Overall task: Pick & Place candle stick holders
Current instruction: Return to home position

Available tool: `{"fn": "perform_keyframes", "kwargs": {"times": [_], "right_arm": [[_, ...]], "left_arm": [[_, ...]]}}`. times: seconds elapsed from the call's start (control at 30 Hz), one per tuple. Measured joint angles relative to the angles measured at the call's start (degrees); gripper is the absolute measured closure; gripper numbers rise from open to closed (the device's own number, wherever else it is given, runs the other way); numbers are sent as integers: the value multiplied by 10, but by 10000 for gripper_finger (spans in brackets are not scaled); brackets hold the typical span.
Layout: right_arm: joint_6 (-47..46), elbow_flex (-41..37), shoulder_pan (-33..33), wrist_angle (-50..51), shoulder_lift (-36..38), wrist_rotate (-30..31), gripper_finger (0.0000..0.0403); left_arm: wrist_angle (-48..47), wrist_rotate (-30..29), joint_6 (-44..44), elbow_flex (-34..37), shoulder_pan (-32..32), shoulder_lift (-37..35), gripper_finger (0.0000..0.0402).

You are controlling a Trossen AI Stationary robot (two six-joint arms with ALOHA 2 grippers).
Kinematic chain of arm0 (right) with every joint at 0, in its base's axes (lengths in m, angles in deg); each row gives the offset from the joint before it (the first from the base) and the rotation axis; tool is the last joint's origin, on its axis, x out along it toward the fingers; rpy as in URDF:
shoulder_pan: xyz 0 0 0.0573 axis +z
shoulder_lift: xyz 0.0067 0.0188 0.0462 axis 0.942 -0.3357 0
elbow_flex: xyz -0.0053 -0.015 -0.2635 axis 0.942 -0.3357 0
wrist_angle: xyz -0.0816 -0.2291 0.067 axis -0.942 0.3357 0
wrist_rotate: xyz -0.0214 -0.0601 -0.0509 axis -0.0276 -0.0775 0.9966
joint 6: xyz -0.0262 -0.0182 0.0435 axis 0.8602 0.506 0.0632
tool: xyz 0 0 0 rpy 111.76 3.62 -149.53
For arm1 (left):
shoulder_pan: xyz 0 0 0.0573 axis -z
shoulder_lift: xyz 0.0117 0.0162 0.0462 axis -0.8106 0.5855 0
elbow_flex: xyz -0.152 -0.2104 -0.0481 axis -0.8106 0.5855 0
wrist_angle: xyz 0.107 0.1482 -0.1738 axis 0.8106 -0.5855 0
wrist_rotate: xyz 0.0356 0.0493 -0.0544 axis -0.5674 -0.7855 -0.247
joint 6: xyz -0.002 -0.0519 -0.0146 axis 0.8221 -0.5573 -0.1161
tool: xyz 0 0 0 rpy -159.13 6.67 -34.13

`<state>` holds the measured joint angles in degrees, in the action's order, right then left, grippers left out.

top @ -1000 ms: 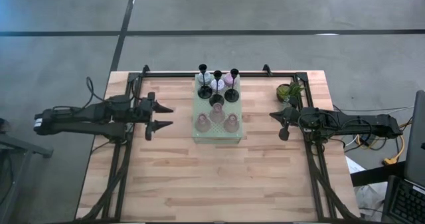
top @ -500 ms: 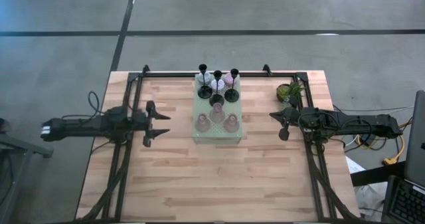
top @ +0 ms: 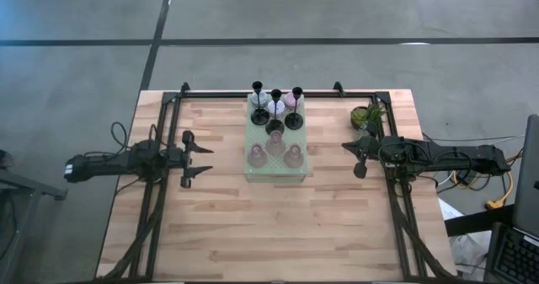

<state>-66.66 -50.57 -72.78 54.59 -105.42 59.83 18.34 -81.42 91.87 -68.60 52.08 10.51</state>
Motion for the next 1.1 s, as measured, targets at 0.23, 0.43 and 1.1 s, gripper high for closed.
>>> {"fn": "perform_keyframes", "kwargs": {"times": [0.23,0.43,1.1], "right_arm": [[0,0,0,0,0,0,394],[0,0,0,0,0,0,394],[0,0,0,0,0,0,394]], "left_arm": [[2,-9,-13,2,8,0,165],[1,-10,-14,1,8,6,165],[1,-11,-15,1,8,10,165]]}}
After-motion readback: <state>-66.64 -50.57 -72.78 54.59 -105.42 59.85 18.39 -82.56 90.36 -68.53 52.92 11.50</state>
